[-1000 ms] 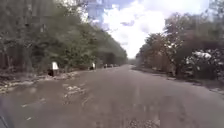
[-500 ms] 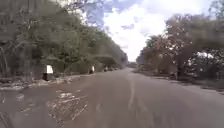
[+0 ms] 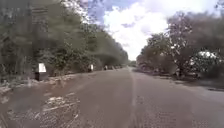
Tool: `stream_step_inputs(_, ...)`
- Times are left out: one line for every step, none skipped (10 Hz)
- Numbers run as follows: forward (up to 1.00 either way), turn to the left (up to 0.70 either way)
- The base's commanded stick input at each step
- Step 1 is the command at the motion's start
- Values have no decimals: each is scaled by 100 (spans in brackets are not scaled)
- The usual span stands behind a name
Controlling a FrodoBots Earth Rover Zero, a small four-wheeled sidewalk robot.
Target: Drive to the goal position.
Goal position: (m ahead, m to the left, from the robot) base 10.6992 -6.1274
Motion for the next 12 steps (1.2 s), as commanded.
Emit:
stream_step_inputs(70, 0)
stream_step_inputs(70, 0)
stream_step_inputs(70, 0)
stream_step_inputs(70, 0)
stream_step_inputs(70, 0)
stream_step_inputs(70, 0)
stream_step_inputs(70, 0)
stream_step_inputs(70, 0)
stream_step_inputs(70, 0)
stream_step_inputs(70, 0)
stream_step_inputs(70, 0)
stream_step_inputs(70, 0)
